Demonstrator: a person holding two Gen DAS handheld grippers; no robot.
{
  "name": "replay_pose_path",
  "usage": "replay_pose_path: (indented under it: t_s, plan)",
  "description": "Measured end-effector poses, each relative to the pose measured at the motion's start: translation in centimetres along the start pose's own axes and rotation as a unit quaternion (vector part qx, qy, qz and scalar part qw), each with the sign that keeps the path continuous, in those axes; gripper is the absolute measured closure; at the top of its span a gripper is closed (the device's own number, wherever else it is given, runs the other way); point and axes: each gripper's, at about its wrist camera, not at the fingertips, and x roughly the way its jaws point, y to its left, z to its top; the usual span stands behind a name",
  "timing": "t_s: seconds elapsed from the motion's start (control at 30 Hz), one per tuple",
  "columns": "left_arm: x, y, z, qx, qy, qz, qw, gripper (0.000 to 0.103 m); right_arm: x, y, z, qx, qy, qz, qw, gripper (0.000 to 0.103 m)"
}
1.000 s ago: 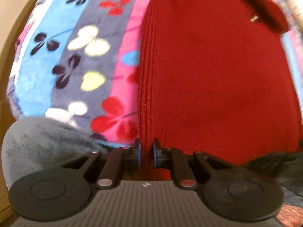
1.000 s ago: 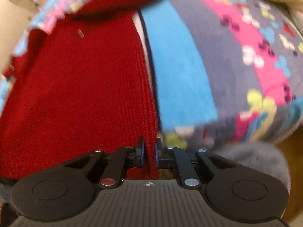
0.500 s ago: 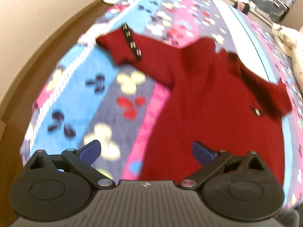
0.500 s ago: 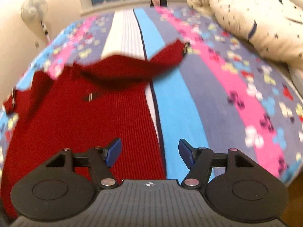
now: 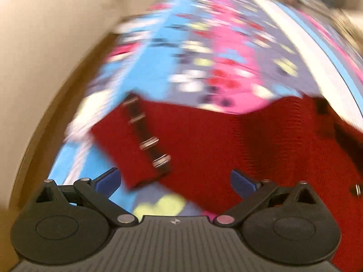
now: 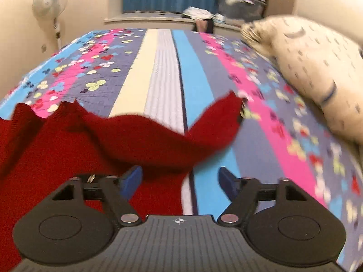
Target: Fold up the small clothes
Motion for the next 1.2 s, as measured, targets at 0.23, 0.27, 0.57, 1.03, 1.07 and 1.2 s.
replay_pose_path:
  t_s: [0.23, 0.27, 0.57, 1.03, 1.07, 1.2]
  plan:
    - [3.5, -5.6, 5.7, 0.110, -0.011, -0.061, 0.9920, 0.000, 8.4, 3.0, 5.7, -0.133, 0.040, 0.056, 0.989, 0.015]
    - [4.0, -6.5, 6.3, 0.114, -0.015, -0.067, 0.9911, 0.000, 9.4, 3.5, 6.1, -0.145, 0.037, 0.049, 0.988, 0.017]
    - [9.1, -9.3, 6.8, 0.138, -0.024, 0.051, 0.9888, 0.000, 19.0, -1.3, 12.1, 0.036, 0.101, -0.018, 0.994, 0.089]
    - [10.5, -6.2, 6.3, 0.101, -0.017, 0.082, 0.9914, 0.000, 16.8, -15.4, 7.9, 0.256, -0.005, -0.081, 0.963, 0.028]
    - [10.7, -6.2, 6.4, 0.094, -0.015, 0.081, 0.9922, 0.000, 17.3, -17.3, 7.5, 0.281, 0.000, -0.101, 0.954, 0.031]
    - [10.7, -5.9, 6.5, 0.073, -0.007, 0.080, 0.9941, 0.000, 20.7, -20.8, 5.6, 0.366, 0.028, -0.094, 0.925, 0.032]
